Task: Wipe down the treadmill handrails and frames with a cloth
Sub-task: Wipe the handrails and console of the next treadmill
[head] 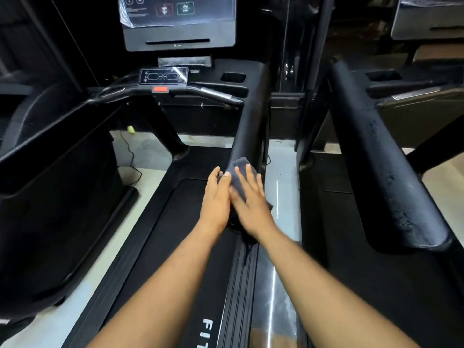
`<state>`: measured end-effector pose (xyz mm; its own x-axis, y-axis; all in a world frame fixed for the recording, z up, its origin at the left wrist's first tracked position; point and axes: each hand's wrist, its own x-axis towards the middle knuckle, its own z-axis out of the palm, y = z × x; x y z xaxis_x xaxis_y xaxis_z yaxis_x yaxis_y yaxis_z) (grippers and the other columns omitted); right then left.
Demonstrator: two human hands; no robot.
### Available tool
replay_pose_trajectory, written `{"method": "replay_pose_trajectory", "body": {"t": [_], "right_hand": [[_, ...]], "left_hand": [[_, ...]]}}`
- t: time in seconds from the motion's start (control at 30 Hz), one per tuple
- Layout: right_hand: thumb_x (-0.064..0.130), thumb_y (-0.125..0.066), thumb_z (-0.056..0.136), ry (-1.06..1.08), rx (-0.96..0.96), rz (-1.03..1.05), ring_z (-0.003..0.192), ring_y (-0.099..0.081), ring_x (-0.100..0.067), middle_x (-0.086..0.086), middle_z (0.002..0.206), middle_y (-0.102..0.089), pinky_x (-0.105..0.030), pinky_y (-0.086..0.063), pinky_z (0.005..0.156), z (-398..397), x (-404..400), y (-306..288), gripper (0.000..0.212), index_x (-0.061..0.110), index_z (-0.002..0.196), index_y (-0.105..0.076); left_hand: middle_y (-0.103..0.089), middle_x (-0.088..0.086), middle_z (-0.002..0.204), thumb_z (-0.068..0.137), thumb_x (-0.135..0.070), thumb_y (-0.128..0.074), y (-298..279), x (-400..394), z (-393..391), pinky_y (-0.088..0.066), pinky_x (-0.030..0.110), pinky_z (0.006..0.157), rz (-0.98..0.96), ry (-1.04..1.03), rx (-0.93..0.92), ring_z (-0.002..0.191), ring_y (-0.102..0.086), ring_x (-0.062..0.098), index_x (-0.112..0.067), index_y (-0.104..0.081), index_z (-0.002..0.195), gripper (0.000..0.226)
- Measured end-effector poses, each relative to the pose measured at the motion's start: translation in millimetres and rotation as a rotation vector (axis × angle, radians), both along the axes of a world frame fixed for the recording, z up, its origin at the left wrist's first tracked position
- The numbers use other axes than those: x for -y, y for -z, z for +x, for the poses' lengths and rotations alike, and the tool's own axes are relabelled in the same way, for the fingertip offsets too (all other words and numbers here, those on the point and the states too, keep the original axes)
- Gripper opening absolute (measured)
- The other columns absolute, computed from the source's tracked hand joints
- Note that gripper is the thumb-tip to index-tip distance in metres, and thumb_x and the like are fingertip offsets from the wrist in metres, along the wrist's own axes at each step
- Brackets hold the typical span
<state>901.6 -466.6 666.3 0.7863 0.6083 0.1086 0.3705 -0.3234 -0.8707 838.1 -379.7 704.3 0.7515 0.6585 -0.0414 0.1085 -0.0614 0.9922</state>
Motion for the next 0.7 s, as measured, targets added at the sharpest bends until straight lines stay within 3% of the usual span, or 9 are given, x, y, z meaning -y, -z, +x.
{"method": "replay_pose_trajectory", "body": {"t": [0.1, 0.2, 0.27, 0.37, 0.5, 0.57, 0.63, 0.7], "right_hand": [[0.056, -0.048, 0.102, 0.034, -0.053, 0.074, 0.156, 0.014, -0.006, 0.032, 0.163, 0.009, -0.038, -0.002, 0.121, -26, 15, 18, 0.066, 0.052, 0.159, -0.017], [0.045, -0.048, 0.106, 0.087, -0.117, 0.178, 0.156, 0.007, -0.005, 0.025, 0.168, 0.0, -0.03, -0.002, 0.121, -17, 8, 22, 0.057, 0.051, 0.157, -0.022], [0.053, -0.046, 0.104, 0.126, -0.267, 0.224, 0.157, -0.001, -0.008, 0.016, 0.171, -0.005, -0.033, -0.003, 0.126, 8, 1, 23, 0.06, 0.047, 0.159, -0.021], [0.078, -0.04, 0.087, 0.243, -0.499, 0.251, 0.157, -0.014, -0.013, 0.007, 0.172, -0.015, -0.045, -0.017, 0.128, 32, -1, 26, 0.084, 0.044, 0.161, -0.019], [0.052, -0.042, 0.106, 0.119, -0.191, 0.197, 0.157, 0.009, -0.008, 0.027, 0.166, 0.008, -0.047, -0.002, 0.128, -17, 3, 26, 0.062, 0.045, 0.161, -0.015], [0.052, -0.039, 0.107, 0.067, -0.082, 0.133, 0.156, 0.017, -0.006, 0.034, 0.162, 0.013, -0.054, -0.003, 0.126, -19, 5, 25, 0.057, 0.05, 0.159, -0.016], [0.057, -0.035, 0.106, 0.046, -0.024, 0.036, 0.156, 0.018, -0.01, 0.029, 0.166, 0.012, -0.066, -0.008, 0.123, 16, -9, 12, 0.057, 0.048, 0.16, -0.018], [0.06, -0.034, 0.105, 0.006, 0.016, -0.095, 0.157, 0.019, -0.016, 0.022, 0.17, 0.011, -0.075, -0.009, 0.117, 61, -34, -11, 0.06, 0.045, 0.161, -0.018]], "left_hand": [[-0.04, -0.009, 0.161, 0.1, -0.052, -0.044, 1, 5, 3, -0.028, 0.025, 0.121, 0.004, -0.036, 0.023, 0.142, -0.037, -0.001, -0.024, -0.038, 0.158, 0.064], [-0.041, -0.011, 0.16, 0.091, -0.059, -0.038, 1, 8, 5, -0.025, 0.027, 0.122, 0.079, -0.069, -0.021, 0.144, -0.036, -0.001, -0.027, -0.041, 0.157, 0.072], [-0.037, -0.011, 0.163, 0.095, -0.057, -0.035, 0, 10, 5, -0.022, 0.026, 0.122, 0.219, -0.057, -0.1, 0.147, -0.032, 0.0, -0.029, -0.037, 0.158, 0.069], [-0.032, -0.01, 0.166, 0.104, -0.049, -0.035, 2, 12, 4, -0.018, 0.025, 0.121, 0.369, -0.048, -0.2, 0.152, -0.026, 0.004, -0.028, -0.032, 0.161, 0.061], [-0.029, -0.01, 0.168, 0.102, -0.051, -0.031, 4, 10, 3, -0.015, 0.023, 0.123, 0.431, -0.021, -0.203, 0.153, -0.022, 0.002, -0.027, -0.031, 0.161, 0.064], [-0.027, -0.012, 0.168, 0.105, -0.048, -0.03, 7, 7, 2, -0.017, 0.023, 0.122, 0.417, -0.012, -0.194, 0.151, -0.022, -0.002, -0.03, -0.029, 0.162, 0.059], [-0.024, -0.014, 0.168, 0.103, -0.053, -0.029, 7, 7, 1, -0.018, 0.02, 0.116, 0.417, -0.008, -0.19, 0.145, -0.019, -0.009, -0.032, -0.022, 0.164, 0.065], [-0.017, -0.014, 0.17, 0.101, -0.056, -0.028, 6, 7, 3, -0.016, 0.022, 0.12, 0.43, -0.007, -0.178, 0.145, -0.014, -0.011, -0.031, -0.015, 0.165, 0.07]]}}
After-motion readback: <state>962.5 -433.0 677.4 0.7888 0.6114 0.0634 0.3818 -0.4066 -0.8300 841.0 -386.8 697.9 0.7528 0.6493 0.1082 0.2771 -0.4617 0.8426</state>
